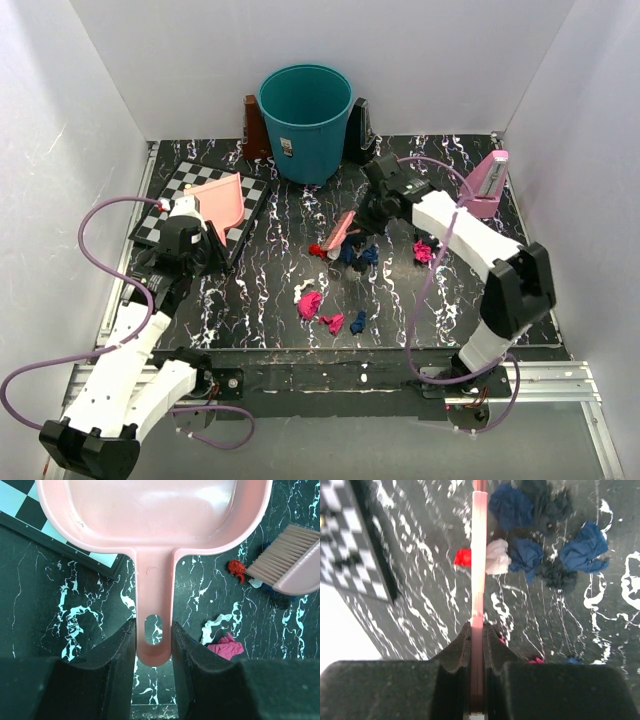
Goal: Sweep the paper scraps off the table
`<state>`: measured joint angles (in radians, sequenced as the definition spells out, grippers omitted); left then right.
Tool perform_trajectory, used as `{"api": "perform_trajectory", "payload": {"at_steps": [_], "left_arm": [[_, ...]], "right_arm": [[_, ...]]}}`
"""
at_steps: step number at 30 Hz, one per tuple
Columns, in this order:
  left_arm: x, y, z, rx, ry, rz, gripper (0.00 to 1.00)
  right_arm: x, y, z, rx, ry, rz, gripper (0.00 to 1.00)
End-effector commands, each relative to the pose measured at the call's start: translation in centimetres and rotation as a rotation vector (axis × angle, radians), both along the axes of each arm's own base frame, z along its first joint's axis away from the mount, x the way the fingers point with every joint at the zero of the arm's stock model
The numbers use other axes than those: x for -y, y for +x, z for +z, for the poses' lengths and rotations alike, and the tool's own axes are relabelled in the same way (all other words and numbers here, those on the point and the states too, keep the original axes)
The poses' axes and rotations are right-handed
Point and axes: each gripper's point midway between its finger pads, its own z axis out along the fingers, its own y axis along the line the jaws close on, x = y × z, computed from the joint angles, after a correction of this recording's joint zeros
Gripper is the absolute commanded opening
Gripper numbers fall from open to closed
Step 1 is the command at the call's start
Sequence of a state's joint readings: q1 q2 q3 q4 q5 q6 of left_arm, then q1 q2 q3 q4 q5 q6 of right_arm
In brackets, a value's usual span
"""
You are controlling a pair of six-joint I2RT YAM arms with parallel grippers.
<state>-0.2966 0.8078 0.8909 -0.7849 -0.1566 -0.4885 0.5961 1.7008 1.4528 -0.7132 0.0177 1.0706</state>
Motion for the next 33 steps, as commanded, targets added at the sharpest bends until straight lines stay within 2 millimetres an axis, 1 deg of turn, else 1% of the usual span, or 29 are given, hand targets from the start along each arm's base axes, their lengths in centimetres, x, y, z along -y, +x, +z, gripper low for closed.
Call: {"api": "perform_trajectory", "payload": {"at_steps": [1,3,4,5,7,8,10,11,12,14,16,18,20,23,26,28,31,33], "left_arm": [[-0.7,0.4,1.7,0.059,0.045,-0.008,0.2],[-1.0,0.3,2.0,0.076,0.061,-0.003,0.2],[-1.2,0.3,2.0,0.079,0.066,0.002,0.2],[-1.2,0.3,2.1,0.086,0.068,0.003,0.2],[-1.2,0.2,2.2,0.094,0.065,0.002,0.2],[-1.2,0.2,2.2,0.096,0.063,0.0,0.2],[-1.2,0.1,2.3,0.101,0.061,-0.002,0.2],[-1.2,0.1,2.3,0.103,0.062,-0.003,0.2],[-1.2,0.1,2.4,0.105,0.064,-0.002,0.2],[-1.3,0.1,2.3,0.104,0.067,-0.002,0.2],[-1.2,0.1,2.3,0.104,0.066,-0.003,0.2],[-1.3,0.1,2.2,0.102,0.067,-0.002,0.2],[-1.3,0.1,2.2,0.101,0.067,-0.002,0.2],[-1.1,0.2,2.1,0.096,0.068,-0.007,0.2],[-1.1,0.3,2.1,0.097,0.067,-0.01,0.2],[-1.0,0.3,2.0,0.095,0.066,-0.011,0.2],[-1.0,0.2,2.0,0.093,0.064,-0.013,0.19],[-1.0,0.2,2.0,0.095,0.062,-0.012,0.2]], "right_arm": [[-2.4,-2.3,4.9,0.236,0.16,0.376,0.01],[-4.5,-4.6,7.2,0.283,0.305,0.566,0.01],[-5.1,-5.6,7.9,0.28,0.352,0.634,0.01],[-5.8,-6.8,8.2,0.262,0.39,0.712,0.01],[-6.9,-9.1,8.6,0.215,0.403,0.85,0.01],[-7.4,-10.0,8.1,0.194,0.381,0.916,0.01],[-8.5,-12.9,7.2,0.134,0.34,1.052,0.01],[-9.0,-13.6,7.0,0.107,0.324,1.098,0.01],[-8.9,-14.9,6.3,0.061,0.295,1.147,0.01],[-9.2,-16.0,4.8,0.001,0.242,1.202,0.01],[-9.2,-16.7,3.4,-0.032,0.191,1.229,0.01],[-8.7,-16.6,2.0,-0.065,0.125,1.225,0.01],[-7.6,-15.9,0.1,-0.108,0.016,1.193,0.01],[-5.2,-14.1,-2.5,-0.148,-0.196,1.129,0.01],[-2.6,-11.6,-3.6,-0.141,-0.418,1.065,0.01],[-0.7,-9.7,-3.2,-0.11,-0.566,1.008,0.01],[1.9,-6.5,-1.4,-0.046,-0.737,0.905,0.01],[3.8,-4.0,0.2,-0.003,-0.835,0.82,0.01]]}}
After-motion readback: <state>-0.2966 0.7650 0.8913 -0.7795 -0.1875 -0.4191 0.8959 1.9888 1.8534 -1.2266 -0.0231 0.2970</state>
